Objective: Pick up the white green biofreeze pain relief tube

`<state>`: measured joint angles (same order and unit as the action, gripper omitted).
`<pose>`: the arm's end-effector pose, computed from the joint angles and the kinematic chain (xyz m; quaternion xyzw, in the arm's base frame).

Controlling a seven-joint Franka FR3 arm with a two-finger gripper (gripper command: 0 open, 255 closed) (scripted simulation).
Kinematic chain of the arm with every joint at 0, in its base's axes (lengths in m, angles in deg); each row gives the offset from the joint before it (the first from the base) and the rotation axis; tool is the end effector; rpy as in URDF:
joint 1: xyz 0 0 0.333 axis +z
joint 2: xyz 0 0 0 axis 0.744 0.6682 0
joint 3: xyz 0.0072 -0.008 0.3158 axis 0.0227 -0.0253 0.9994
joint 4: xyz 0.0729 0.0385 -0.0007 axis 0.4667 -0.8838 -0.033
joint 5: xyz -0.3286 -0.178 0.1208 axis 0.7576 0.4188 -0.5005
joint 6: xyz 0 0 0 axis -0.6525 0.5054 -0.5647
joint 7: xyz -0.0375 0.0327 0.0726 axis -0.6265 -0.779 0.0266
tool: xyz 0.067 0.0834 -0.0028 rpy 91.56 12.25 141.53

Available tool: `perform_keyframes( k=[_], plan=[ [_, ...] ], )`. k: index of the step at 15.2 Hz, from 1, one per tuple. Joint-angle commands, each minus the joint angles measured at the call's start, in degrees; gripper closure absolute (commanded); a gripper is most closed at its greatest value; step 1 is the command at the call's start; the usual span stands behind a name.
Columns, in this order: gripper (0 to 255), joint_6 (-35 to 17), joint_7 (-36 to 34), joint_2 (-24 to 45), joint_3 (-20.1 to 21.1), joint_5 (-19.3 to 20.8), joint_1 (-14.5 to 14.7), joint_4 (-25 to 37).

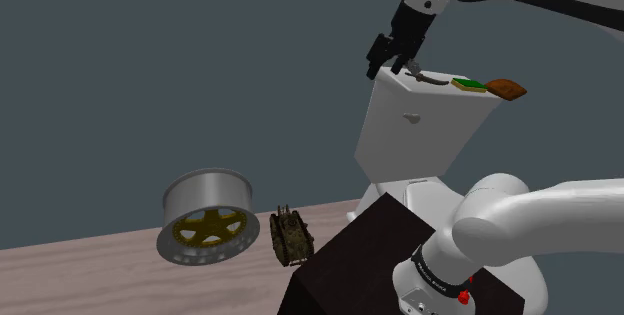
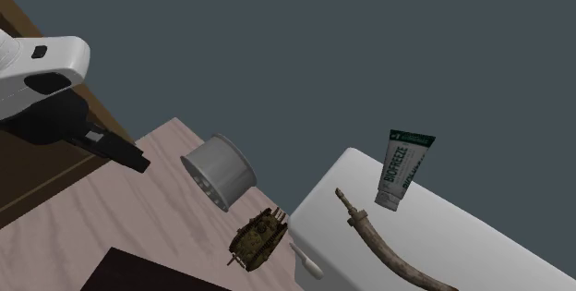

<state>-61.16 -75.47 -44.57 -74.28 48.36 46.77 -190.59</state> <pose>0.3307 -0.0040 0.6289 0.9931 -0.0644 0.0828 0.0519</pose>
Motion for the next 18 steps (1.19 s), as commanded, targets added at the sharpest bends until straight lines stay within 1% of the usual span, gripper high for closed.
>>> perform_keyframes(
  k=[1, 10, 14, 18],
  plan=[
    [0, 0.00, 0.00, 0.00, 0.00, 0.00, 0.00, 0.00],
    [0, -6.21, 9.90, 6.75, -10.18, 4.58, -3.53, 3.34],
    [0, -8.83, 14.32, 11.07, -14.66, 5.46, -4.61, 6.41],
    [0, -11.20, 18.93, 16.13, -19.18, 5.35, -5.33, 10.44]
  ],
)
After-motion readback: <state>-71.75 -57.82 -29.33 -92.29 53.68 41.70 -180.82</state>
